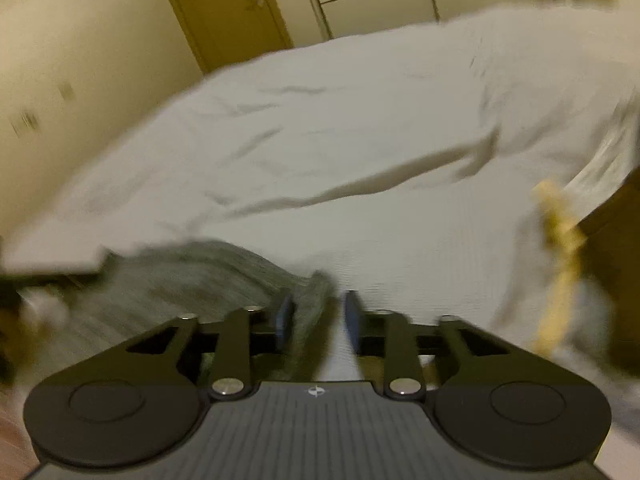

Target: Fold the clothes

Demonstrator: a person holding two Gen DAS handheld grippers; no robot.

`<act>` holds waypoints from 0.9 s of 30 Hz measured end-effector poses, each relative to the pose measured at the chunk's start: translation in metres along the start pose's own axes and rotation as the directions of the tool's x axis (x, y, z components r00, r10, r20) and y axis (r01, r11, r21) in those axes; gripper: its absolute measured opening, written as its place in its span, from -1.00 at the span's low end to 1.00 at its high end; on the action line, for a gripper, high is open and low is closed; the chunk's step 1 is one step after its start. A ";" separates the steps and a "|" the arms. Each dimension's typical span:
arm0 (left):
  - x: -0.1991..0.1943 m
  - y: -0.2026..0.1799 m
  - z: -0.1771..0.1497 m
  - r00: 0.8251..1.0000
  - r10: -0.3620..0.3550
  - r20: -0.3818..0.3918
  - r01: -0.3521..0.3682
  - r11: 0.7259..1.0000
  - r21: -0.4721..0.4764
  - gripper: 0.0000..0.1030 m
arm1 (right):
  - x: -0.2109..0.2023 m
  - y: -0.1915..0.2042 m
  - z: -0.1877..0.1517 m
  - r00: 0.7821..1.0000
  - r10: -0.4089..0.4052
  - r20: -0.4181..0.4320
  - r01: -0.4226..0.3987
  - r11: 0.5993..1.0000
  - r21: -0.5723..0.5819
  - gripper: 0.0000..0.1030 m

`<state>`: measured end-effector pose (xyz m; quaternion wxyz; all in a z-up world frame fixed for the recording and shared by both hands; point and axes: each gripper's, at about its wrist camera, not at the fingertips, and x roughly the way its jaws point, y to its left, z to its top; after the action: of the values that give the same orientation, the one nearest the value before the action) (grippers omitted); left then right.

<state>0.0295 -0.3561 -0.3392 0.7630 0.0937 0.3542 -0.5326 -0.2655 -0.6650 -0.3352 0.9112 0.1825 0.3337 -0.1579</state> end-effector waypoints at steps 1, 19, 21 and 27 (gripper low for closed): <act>-0.011 -0.007 0.000 0.998 0.050 0.025 -0.051 0.997 0.057 -0.45 | -0.007 0.010 -0.001 0.997 -0.077 0.000 0.077 0.994 -0.077 -0.29; -0.046 -0.128 -0.097 0.992 0.104 0.070 -0.125 0.842 0.525 -0.40 | -0.056 0.056 -0.052 0.994 0.106 -0.028 -0.109 0.986 -0.124 -0.59; -0.062 -0.127 -0.099 0.981 0.159 0.107 -0.192 0.801 0.568 -0.41 | -0.072 0.069 -0.052 1.000 -0.002 0.006 0.003 0.971 -0.238 -0.53; -0.098 -0.170 -0.132 0.963 0.116 0.242 -0.267 0.517 0.813 -0.27 | -0.104 0.127 -0.097 0.985 -0.116 0.126 0.170 0.759 -0.628 -0.11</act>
<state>-0.1958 -0.2851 -0.3328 0.7035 0.4436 -0.0182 -0.5549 -0.3428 -0.4934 -0.3064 0.9168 -0.1692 0.3440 -0.1120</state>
